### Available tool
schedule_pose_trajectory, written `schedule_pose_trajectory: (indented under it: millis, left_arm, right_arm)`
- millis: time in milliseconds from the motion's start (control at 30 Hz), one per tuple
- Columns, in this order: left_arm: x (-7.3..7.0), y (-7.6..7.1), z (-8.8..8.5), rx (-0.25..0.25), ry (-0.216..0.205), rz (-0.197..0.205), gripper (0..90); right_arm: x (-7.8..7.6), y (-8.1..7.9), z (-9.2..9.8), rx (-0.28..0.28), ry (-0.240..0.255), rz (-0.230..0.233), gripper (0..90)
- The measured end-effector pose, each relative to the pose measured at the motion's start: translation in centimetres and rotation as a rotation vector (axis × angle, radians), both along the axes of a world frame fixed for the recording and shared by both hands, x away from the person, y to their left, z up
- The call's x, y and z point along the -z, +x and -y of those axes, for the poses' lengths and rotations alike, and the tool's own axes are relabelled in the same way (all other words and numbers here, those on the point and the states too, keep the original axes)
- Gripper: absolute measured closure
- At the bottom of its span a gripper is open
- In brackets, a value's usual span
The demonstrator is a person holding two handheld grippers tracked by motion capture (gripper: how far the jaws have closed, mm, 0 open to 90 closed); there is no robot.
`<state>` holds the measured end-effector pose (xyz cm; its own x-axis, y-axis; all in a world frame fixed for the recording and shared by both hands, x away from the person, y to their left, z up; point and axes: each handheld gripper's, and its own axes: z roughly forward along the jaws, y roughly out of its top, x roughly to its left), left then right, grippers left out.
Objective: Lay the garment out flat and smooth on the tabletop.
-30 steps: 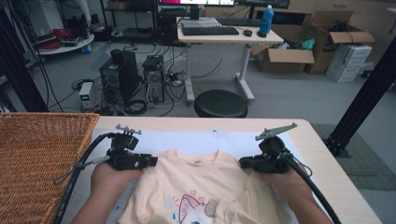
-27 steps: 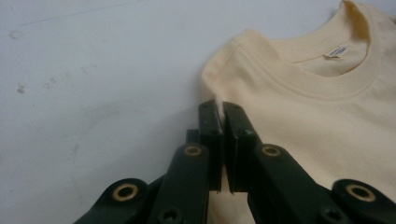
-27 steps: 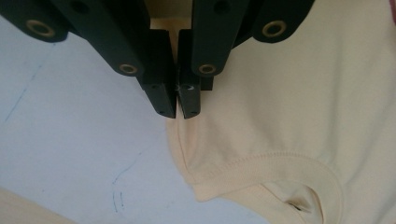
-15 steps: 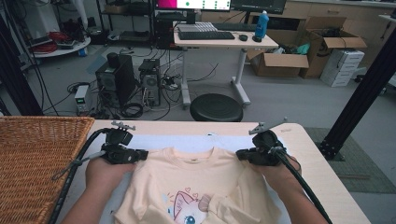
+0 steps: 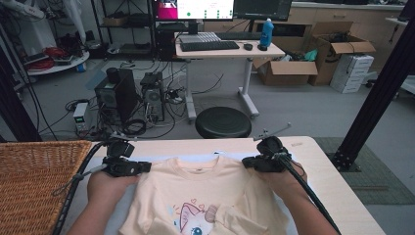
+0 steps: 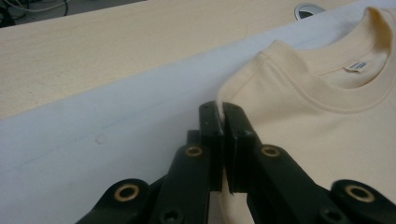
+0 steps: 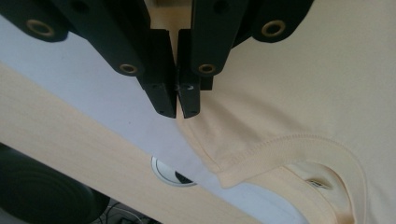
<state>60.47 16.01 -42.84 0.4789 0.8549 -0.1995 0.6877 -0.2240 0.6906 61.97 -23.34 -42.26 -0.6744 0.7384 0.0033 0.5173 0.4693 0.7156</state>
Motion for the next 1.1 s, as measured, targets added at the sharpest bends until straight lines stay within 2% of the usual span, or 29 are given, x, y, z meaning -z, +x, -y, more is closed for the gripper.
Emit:
schedule_pose_trajectory:
  millis: [100, 167, 200, 233, 267, 333, 433, 533, 600, 667, 767, 867, 1000, 1033, 1100]
  left_arm:
    - [0.4, 0.1, 0.2, 0.0, 0.002, -0.009, 87.2]
    - [0.9, 0.1, 0.2, -0.005, -0.017, -0.018, 86.3]
    - [0.9, 0.0, 0.2, -0.01, -0.019, -0.014, 82.4]
    - [0.9, 0.0, 0.2, -0.021, -0.014, -0.007, 71.6]
    - [0.8, -0.1, 0.2, -0.021, -0.014, -0.005, 65.6]
    - [0.1, -0.5, 0.2, -0.019, -0.035, 0.019, 61.0]
    - [-1.2, -1.5, 0.2, -0.016, -0.05, 0.054, 53.4]
    - [-2.2, -3.1, 0.1, -0.021, -0.119, 0.071, 46.6]
    - [-2.5, -4.3, 0.1, -0.009, -0.165, 0.064, 45.1]
    - [-2.5, -5.5, 0.4, 0.01, -0.164, 0.054, 41.3]
    - [-2.2, -7.7, 0.8, 0.035, -0.192, 0.056, 40.4]
    - [-2.2, -9.9, 1.1, 0.063, -0.198, 0.067, 39.6]
    - [-2.6, -12.5, 1.3, 0.076, -0.204, 0.106, 39.2]
    - [-2.7, -13.0, 1.4, 0.079, -0.211, 0.111, 39.1]
    - [-2.9, -14.0, 1.6, 0.095, -0.206, 0.118, 39.0]
  right_arm:
    - [0.5, 0.2, -0.1, 0.004, -0.01, -0.016, 86.9]
    - [1.3, 0.3, -0.2, 0.008, -0.028, -0.044, 85.6]
    - [1.5, 0.2, -0.2, 0.013, -0.013, -0.037, 82.5]
    - [1.5, 0.1, -0.2, 0.027, -0.007, -0.038, 74.8]
    - [1.3, 0.0, -0.1, 0.042, -0.011, -0.027, 68.3]
    - [0.5, -0.5, 0.5, 0.061, 0.019, -0.002, 65.1]
    - [-1.0, -1.9, 1.5, 0.068, 0.03, 0.03, 61.0]
    - [-2.2, -4.3, 2.6, 0.074, 0.06, 0.053, 57.8]
    - [-2.6, -6.4, 3.1, 0.074, 0.08, 0.055, 56.4]
    - [-2.5, -8.6, 3.2, 0.049, 0.084, 0.062, 56.1]
    - [-2.2, -11.8, 2.8, 0.008, 0.087, 0.071, 55.1]
    - [-1.9, -14.8, 1.4, -0.051, 0.063, 0.08, 51.9]
    - [-1.5, -17.9, -1.4, -0.147, 0.08, 0.093, 50.9]
    - [-1.2, -18.4, -2.2, -0.162, 0.067, 0.091, 50.8]
    - [0.0, -18.7, -3.7, -0.188, 0.008, 0.074, 48.3]
